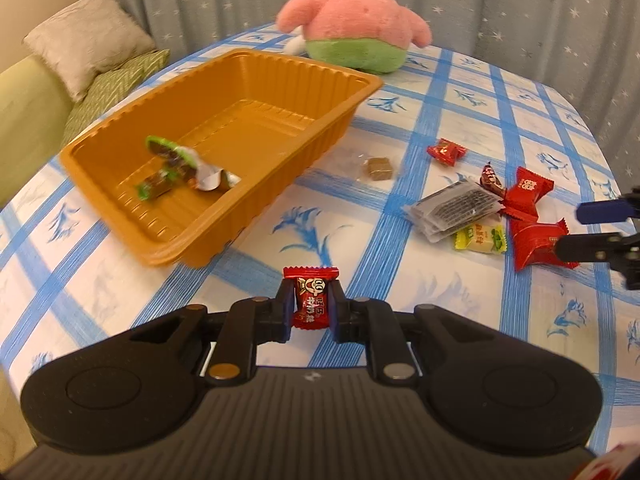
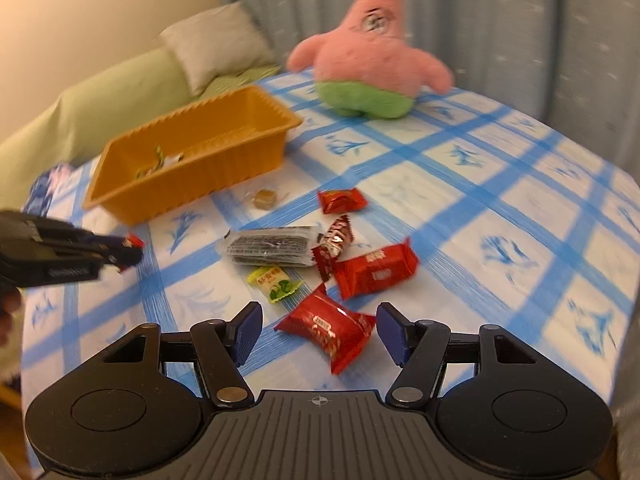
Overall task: Organize snacks
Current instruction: 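Grasp the small red candy with the left gripper while the right grasps a red packet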
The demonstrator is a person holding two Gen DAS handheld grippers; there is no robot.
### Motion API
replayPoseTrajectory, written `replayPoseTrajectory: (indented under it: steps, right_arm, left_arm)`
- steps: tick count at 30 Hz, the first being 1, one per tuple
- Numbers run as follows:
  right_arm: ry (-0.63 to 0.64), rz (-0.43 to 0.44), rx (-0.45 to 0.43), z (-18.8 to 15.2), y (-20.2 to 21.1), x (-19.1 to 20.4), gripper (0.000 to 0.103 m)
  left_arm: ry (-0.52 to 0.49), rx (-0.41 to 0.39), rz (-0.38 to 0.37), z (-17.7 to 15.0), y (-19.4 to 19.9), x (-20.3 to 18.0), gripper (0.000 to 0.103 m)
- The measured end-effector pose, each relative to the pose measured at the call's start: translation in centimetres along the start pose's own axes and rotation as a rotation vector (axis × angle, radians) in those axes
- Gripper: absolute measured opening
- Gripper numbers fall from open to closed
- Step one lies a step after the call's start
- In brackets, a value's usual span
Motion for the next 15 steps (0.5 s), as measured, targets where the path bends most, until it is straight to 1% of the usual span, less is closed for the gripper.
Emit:
replayPoseTrajectory:
  steps: [5, 10, 11, 12, 13, 15]
  right_arm:
    - [0.160, 0.002, 0.060, 0.2, -2.4, 0.2, 0.063]
    - [0.291, -0.007, 0.119, -0.4, -3.7, 0.2, 0.062]
    - [0.309, -0.006, 0.126, -0.6, -3.8, 0.2, 0.060]
    - [0.321, 0.000, 0.133, -0.7, -3.9, 0.2, 0.048]
    - [0.325, 0.009, 0.142, -0.8, -4.0, 0.2, 0.040]
    - [0.324, 0.012, 0.152, -1.0, -4.1, 0.3, 0.038]
  left_arm:
    - [0.046, -0.002, 0.016, -0.7, 1.4, 0.9, 0.015]
    - [0.076, -0.009, 0.037, -1.4, 2.6, 1.4, 0.015]
    - [0.080, -0.010, 0.041, -1.5, 2.8, 1.4, 0.015]
    - [0.084, -0.010, 0.045, -1.6, 3.0, 1.4, 0.015]
    - [0.088, -0.010, 0.047, -1.7, 3.1, 1.4, 0.015]
    - [0.094, -0.010, 0.053, -2.0, 3.5, 1.3, 0.015]
Point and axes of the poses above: each gripper's, at about its wrist camera, not at the fingertips, and y roughly against the way its jaws point, x to its left, z to its top, the point moved 8 cm from there along -y, roughly the way its jaws point, and after that the axes turned 10 degrees about x, right-handed, at the moved point
